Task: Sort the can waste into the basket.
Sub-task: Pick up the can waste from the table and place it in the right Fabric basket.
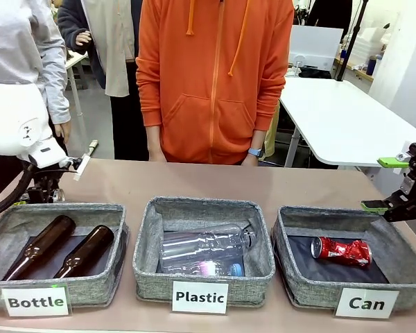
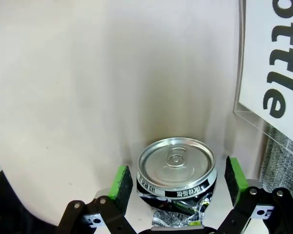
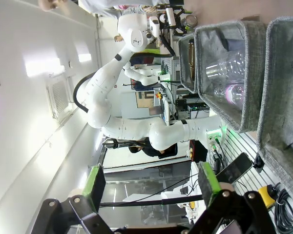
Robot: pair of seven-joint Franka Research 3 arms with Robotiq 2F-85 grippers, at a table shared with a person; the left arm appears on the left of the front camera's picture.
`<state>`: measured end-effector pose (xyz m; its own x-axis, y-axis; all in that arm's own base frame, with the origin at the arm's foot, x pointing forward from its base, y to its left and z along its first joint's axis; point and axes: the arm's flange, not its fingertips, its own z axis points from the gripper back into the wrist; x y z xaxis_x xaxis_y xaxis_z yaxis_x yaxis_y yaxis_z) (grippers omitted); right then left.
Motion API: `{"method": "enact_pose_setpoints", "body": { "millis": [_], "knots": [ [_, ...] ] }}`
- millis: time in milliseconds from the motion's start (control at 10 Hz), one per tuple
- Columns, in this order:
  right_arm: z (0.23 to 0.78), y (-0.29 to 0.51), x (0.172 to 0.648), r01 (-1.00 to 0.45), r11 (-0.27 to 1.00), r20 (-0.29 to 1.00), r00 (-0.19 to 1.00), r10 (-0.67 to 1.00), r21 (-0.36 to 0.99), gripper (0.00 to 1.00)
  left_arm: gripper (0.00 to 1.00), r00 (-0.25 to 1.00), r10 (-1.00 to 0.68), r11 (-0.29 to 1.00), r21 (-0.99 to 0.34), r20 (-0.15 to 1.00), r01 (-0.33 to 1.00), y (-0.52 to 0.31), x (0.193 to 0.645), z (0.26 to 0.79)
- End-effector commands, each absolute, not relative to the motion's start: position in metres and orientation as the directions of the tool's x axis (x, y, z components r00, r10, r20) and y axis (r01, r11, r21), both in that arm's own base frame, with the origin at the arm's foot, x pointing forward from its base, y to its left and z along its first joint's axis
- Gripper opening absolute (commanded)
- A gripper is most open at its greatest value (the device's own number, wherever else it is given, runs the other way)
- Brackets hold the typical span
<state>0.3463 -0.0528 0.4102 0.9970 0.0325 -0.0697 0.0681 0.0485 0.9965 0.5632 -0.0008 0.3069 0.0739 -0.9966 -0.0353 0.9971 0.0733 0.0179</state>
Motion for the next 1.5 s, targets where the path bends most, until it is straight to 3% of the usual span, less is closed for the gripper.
{"method": "enact_pose_setpoints", "body": {
  "millis": [0,500,1000,1100,1200,1300,1400],
  "knots": [
    [0.411,-0.056,0.346,0.047,0.046,-0.049,0.998,0.047,0.998,1.00,0.98,0.095,-0.991,0.097,-0.018,-0.096,0.995,-0.006,0.571,0.304],
    [0.411,-0.056,0.346,0.047,0.046,-0.049,0.998,0.047,0.998,1.00,0.98,0.110,-0.967,0.134,-0.091,-0.232,0.987,-0.007,0.569,0.294],
    [0.411,-0.056,0.346,0.047,0.046,-0.049,0.998,0.047,0.998,1.00,0.98,0.132,-0.959,0.159,-0.093,-0.249,0.983,-0.008,0.571,0.292],
    [0.411,-0.056,0.346,0.047,0.046,-0.049,0.998,0.047,0.998,1.00,0.38,0.137,-0.958,0.167,-0.099,-0.251,0.981,-0.007,0.572,0.292],
    [0.411,-0.056,0.346,0.047,0.046,-0.049,0.998,0.047,0.998,1.00,0.38,0.139,-0.957,0.169,-0.097,-0.256,0.981,-0.008,0.572,0.292],
    [0.411,-0.056,0.346,0.047,0.046,-0.049,0.998,0.047,0.998,1.00,0.00,0.141,-0.956,0.170,-0.098,-0.257,0.981,-0.008,0.572,0.293],
    [0.411,-0.056,0.346,0.047,0.046,-0.049,0.998,0.047,0.998,1.00,0.36,0.141,-0.955,0.171,-0.099,-0.261,0.980,-0.008,0.572,0.292]
  ]
}}
